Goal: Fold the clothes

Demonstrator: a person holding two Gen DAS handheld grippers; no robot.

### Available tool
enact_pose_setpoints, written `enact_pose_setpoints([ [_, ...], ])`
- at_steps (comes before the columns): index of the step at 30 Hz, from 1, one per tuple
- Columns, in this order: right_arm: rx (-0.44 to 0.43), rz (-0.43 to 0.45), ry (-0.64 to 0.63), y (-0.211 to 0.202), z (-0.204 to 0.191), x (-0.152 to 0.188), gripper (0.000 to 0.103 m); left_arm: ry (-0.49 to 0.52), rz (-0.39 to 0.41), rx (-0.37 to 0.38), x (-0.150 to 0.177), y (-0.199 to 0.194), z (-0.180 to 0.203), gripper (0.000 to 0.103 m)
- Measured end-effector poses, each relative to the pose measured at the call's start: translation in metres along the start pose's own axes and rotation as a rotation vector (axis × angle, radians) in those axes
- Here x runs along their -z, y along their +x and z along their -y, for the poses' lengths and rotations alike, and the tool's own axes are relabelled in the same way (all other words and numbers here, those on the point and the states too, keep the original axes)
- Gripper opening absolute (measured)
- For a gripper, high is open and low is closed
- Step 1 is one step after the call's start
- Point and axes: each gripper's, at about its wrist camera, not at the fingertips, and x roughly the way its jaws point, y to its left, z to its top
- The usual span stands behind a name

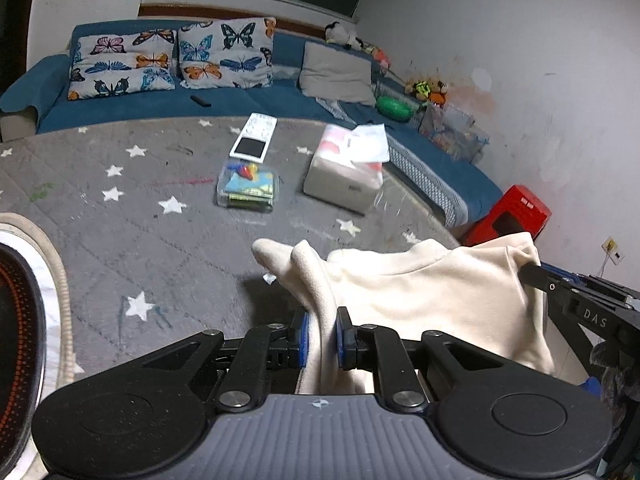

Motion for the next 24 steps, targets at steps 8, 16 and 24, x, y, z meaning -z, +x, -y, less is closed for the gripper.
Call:
enact_pose_setpoints([
  [8, 0.024, -0.049, 0.009, 0.022, 0.011, 0.014, 0.013, 0.014, -0.025, -0.020, 0.003, 0.014, -0.002, 0.014],
  [16, 0.046, -0.094, 0.009, 0.035, 0.018, 0.026, 0.013, 0.025, -0.053, -0.041, 0.010, 0.023, -0.008, 0.015],
  [24, 0.057, -0.140, 0.018, 0.045, 0.022, 0.039, 0.013, 0.042, -0.064, -0.038, 0.017, 0.024, -0.009, 0.015],
])
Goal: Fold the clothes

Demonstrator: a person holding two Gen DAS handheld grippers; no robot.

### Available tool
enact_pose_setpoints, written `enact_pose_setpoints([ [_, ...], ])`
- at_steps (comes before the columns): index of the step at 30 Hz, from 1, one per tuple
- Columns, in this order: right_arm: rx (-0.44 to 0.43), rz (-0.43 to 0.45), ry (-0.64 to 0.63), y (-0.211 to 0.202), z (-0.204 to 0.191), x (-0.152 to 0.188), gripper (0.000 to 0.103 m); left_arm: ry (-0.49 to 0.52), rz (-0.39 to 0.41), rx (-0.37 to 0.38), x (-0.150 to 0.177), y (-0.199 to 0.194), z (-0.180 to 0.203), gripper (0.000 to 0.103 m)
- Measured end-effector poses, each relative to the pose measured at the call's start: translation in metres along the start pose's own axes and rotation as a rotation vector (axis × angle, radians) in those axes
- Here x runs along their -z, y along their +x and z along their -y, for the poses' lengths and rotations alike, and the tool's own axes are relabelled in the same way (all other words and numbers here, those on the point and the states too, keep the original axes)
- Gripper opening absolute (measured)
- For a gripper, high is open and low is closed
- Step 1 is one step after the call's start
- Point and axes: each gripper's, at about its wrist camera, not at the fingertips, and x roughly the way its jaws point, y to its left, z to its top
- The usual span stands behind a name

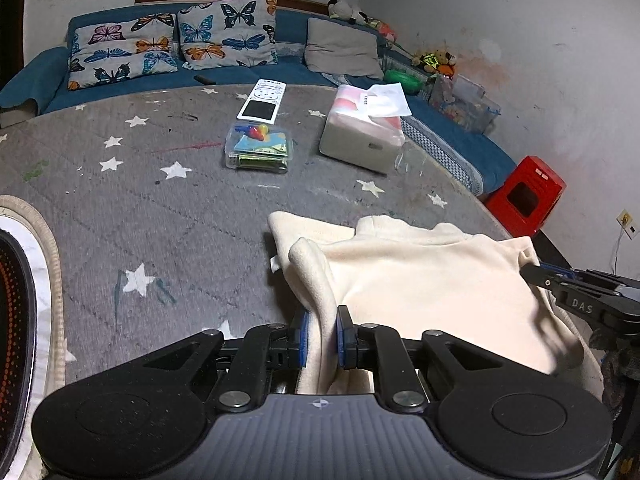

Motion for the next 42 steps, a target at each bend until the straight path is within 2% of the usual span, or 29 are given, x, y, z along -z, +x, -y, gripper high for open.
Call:
enact_pose_setpoints([
  [13, -0.006, -0.021, 0.001, -0.008, 0.000, 0.013, 0.015, 0.022, -0.011, 0.015, 0.012, -0.010, 0.000, 0.015],
  [17, 0.007, -0.021, -0.002, -0.014, -0.002, 0.014, 0.021, 0.021, -0.013, 0.006, 0.015, -0.013, 0.000, 0.021],
  [22, 0.009, -0.004, -0.002, -0.027, -0.005, 0.014, 0.023, 0.022, -0.012, -0.006, 0.017, -0.017, -0.001, 0.027],
  [24, 0.002, 0.008, -0.004, -0.033, -0.007, 0.014, 0.037, 0.018, -0.008, -0.018, 0.018, -0.019, -0.003, 0.034],
  [28, -0.036, 0.034, -0.002, -0.049, -0.017, 0.017, 0.041, 0.013, 0.003, -0.033, 0.018, -0.024, -0.006, 0.035],
  [30, -0.061, 0.046, -0.009, -0.056, -0.025, 0.020, 0.050, 0.016, 0.014, -0.038, 0.018, -0.029, -0.006, 0.035],
  [35, -0.122, 0.054, -0.020, -0.069, -0.046, 0.031, 0.056, 0.048, 0.058, -0.028, 0.023, -0.045, 0.003, 0.035],
  [42, -0.132, 0.027, -0.008, -0.069, -0.060, 0.050, 0.063, 0.120, 0.079, 0.007, 0.036, -0.052, 0.025, 0.035],
])
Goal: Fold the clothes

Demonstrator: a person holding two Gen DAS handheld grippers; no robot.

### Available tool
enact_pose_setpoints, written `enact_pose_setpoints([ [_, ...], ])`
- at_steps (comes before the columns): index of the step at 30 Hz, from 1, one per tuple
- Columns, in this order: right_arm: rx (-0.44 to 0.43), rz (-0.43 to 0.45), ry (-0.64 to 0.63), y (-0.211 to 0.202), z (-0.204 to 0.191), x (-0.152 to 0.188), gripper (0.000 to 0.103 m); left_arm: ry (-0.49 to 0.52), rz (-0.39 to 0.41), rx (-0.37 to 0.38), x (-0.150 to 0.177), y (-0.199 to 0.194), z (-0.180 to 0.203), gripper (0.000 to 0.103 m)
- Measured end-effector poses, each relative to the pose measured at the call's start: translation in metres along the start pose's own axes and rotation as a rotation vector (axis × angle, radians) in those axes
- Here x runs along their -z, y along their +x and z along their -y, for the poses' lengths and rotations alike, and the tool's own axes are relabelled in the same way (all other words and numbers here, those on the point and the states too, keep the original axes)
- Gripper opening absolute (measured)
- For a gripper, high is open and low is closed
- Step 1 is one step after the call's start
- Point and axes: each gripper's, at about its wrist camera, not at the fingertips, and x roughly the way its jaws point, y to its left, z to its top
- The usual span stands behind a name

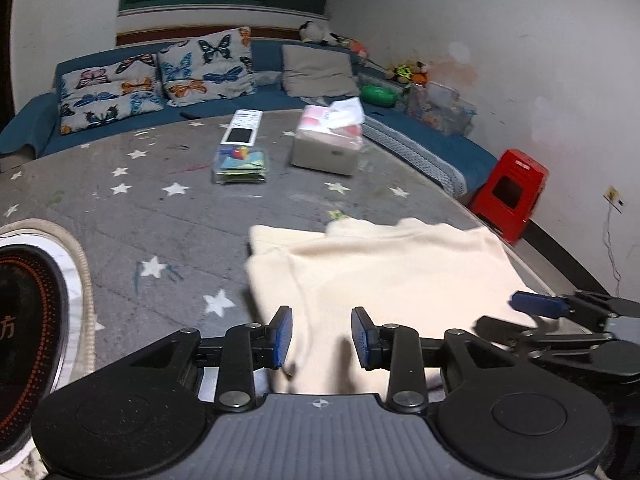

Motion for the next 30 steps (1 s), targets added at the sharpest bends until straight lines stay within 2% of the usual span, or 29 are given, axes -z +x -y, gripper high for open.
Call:
enact_pose_setpoints([
  [6, 0.018, 0.005, -0.014, -0.001, -0.004, 0.012, 0.074, 0.023, -0.031, 0.007, 0.009, 0.011, 0.006, 0.038],
  [10, 0.018, 0.000, -0.029, -0.002, -0.005, 0.010, 0.076, 0.032, -0.038, 0.002, 0.014, 0.016, 0.005, 0.040],
  [13, 0.003, -0.001, -0.043, -0.003, -0.005, 0.002, 0.084, 0.032, -0.041, 0.005, 0.013, 0.015, 0.004, 0.040],
  [17, -0.017, 0.007, -0.053, 0.000, -0.002, -0.016, 0.084, 0.031, -0.044, 0.006, 0.013, 0.016, 0.003, 0.041],
  [20, -0.042, 0.010, -0.066, 0.010, 0.000, -0.035, 0.079, 0.030, -0.045, 0.007, 0.013, 0.017, 0.002, 0.042],
  [22, -0.056, -0.002, -0.068, 0.021, 0.001, -0.046, 0.068, 0.028, -0.046, 0.010, 0.013, 0.017, 0.002, 0.042],
  [23, -0.061, -0.011, -0.069, 0.027, 0.001, -0.050, 0.057, 0.027, -0.047, 0.011, 0.012, 0.017, 0.001, 0.042],
  [25, -0.073, -0.029, -0.071, 0.039, 0.001, -0.058, 0.052, 0.025, -0.049, 0.014, 0.012, 0.018, 0.001, 0.042],
  [26, -0.077, -0.038, -0.075, 0.047, -0.001, -0.062, 0.046, 0.024, -0.050, 0.015, 0.012, 0.018, 0.000, 0.042],
  [30, -0.056, -0.066, -0.076, 0.072, -0.003, -0.065, 0.042, 0.028, -0.054, 0.019, 0.011, 0.019, 0.000, 0.042],
])
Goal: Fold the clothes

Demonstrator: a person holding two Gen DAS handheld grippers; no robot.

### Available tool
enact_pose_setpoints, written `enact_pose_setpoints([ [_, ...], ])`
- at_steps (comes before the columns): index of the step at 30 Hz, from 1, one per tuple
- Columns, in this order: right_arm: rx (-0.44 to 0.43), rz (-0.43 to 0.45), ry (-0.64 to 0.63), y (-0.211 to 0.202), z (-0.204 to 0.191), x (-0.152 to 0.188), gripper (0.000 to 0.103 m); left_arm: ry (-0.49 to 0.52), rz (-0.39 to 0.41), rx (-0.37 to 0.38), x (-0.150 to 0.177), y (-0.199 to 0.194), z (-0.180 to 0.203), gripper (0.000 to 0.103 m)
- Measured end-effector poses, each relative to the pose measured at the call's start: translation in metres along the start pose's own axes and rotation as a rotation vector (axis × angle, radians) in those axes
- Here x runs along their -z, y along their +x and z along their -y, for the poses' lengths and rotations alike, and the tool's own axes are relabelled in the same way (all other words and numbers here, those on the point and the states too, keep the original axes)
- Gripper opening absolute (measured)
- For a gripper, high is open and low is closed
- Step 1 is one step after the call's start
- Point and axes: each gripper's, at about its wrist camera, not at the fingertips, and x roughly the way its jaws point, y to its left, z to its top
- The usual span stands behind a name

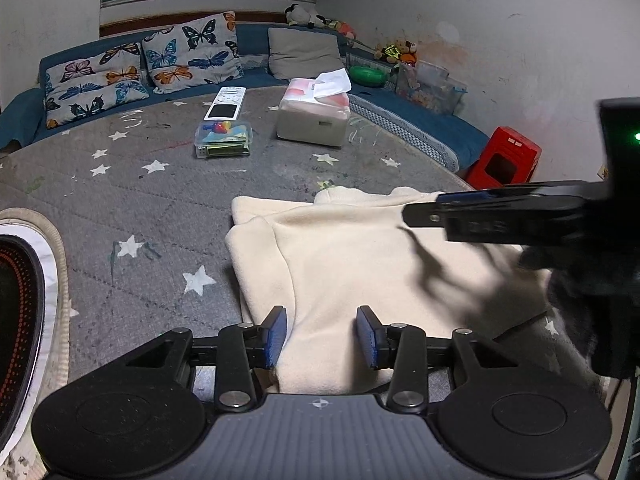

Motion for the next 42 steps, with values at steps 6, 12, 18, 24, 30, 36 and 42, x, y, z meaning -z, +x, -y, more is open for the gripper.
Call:
enact_pose_setpoints([
  [6, 0.025, -0.016, -0.013, 0.018, -0.001, 0.002, 0.042, -0.004, -0.002, 0.005, -0.001, 0.001, 0.000, 0.045],
  [12, 0.028, 0.026, -0.035, -0.006, -0.009, 0.009, 0.059, -0.014, -0.001, 0.004, -0.001, -0.003, 0.000, 0.047],
  [18, 0.020, 0.043, -0.066, -0.033, -0.021, 0.032, 0.073, -0.010, 0.008, -0.003, 0.002, -0.010, 0.003, 0.050],
  [24, 0.045, 0.030, -0.074, -0.038, -0.027, 0.055, 0.083, -0.009, 0.011, -0.016, 0.004, -0.016, 0.003, 0.051],
  [30, 0.061, 0.050, -0.030, -0.046, -0.029, 0.063, 0.091, -0.016, 0.012, -0.024, 0.007, -0.021, 0.002, 0.055],
  [36, 0.072, 0.058, 0.037, -0.045, -0.023, 0.071, 0.103, -0.017, 0.000, -0.031, 0.011, -0.021, 0.001, 0.060],
  [42, 0.061, 0.083, 0.059, -0.046, -0.020, 0.078, 0.103, -0.033, -0.002, -0.039, 0.014, -0.022, -0.003, 0.069],
])
